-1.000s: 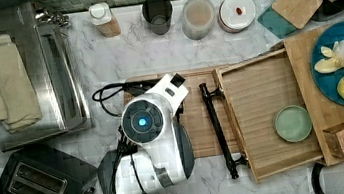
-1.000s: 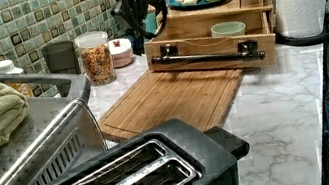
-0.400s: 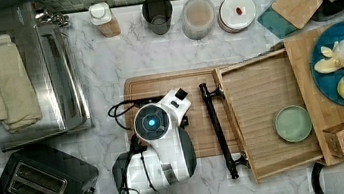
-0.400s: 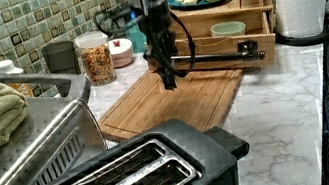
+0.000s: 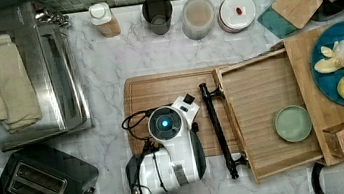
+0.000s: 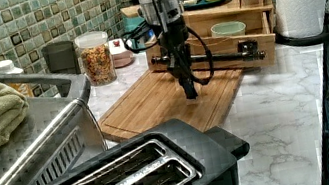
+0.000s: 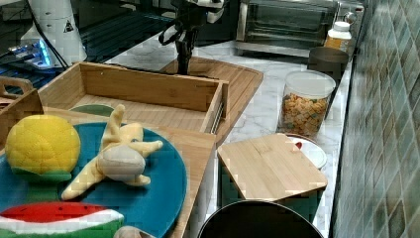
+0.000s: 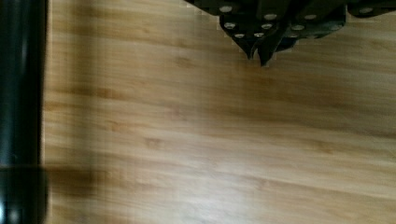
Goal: Close the drawer.
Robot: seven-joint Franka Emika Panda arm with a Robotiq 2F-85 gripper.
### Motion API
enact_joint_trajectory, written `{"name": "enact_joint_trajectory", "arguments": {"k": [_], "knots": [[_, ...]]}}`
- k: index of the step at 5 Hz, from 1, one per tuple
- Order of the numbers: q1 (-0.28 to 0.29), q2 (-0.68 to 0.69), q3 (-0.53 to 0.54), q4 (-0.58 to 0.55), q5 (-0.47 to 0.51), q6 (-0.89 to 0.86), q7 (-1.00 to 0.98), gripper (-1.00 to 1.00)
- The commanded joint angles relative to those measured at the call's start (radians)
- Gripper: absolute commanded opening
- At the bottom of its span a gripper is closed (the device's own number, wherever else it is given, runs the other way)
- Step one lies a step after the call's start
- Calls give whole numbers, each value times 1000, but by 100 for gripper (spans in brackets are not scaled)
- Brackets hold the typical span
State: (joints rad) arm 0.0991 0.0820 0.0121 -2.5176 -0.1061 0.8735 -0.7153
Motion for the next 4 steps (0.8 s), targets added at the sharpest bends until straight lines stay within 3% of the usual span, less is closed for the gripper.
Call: {"name": "enact_joint_trajectory", "arguments": {"k": [1, 3, 4], "knots": [[-95, -46, -79, 71, -40, 88, -156, -100], [-166, 35, -91, 213, -11, -106, -271, -100], [-180, 0, -117, 210, -38, -137, -285, -100]]}}
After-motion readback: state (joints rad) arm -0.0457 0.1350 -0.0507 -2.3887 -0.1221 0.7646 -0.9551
